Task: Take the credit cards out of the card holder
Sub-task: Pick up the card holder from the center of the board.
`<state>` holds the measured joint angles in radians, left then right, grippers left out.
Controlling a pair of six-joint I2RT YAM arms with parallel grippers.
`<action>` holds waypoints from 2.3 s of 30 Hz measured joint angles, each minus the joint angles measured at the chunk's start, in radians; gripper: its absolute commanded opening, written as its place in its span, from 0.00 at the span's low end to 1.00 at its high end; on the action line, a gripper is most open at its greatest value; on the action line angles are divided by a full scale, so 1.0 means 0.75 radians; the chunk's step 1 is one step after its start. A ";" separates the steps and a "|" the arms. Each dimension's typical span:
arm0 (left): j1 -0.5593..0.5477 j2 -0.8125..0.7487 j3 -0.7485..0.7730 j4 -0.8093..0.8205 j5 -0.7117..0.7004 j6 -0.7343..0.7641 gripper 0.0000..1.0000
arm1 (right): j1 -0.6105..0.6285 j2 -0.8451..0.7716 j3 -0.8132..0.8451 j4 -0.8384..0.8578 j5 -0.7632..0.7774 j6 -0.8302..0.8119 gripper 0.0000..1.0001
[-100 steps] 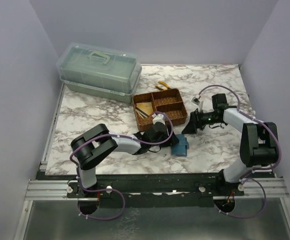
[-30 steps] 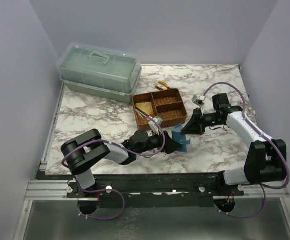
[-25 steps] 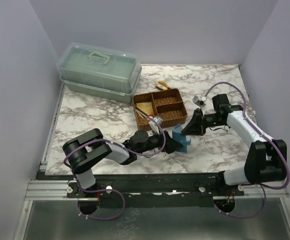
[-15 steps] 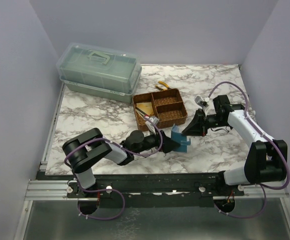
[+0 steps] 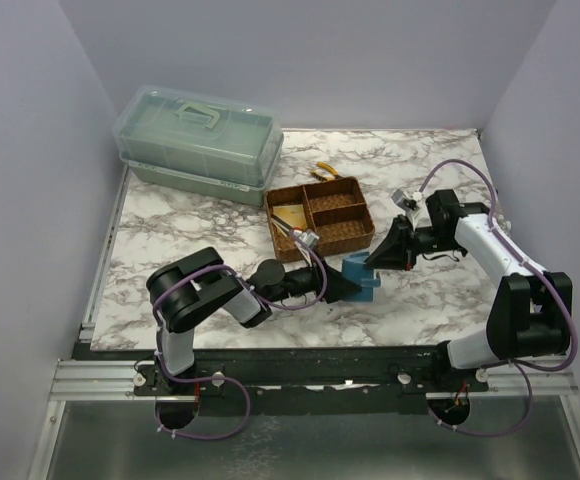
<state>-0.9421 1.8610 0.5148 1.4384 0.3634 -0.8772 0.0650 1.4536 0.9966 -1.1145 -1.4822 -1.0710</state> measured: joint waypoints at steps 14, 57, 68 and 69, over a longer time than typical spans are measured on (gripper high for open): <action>0.018 -0.015 -0.018 0.045 0.039 -0.055 0.00 | -0.016 -0.131 -0.124 0.458 0.110 0.503 0.16; 0.058 -0.068 0.185 -0.280 0.037 -0.107 0.06 | -0.107 -0.208 -0.237 0.909 0.099 1.098 0.68; 0.026 -0.103 0.207 -0.441 -0.017 -0.092 0.13 | -0.077 -0.158 -0.240 0.995 0.221 1.137 0.05; 0.026 -0.105 0.209 -0.452 -0.020 -0.091 0.15 | -0.077 -0.155 -0.239 0.998 0.221 1.138 0.03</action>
<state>-0.9226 1.7821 0.6716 1.0992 0.3485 -0.9451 0.0074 1.3376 0.8173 -0.3656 -1.3163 -0.2173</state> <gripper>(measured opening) 0.264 0.145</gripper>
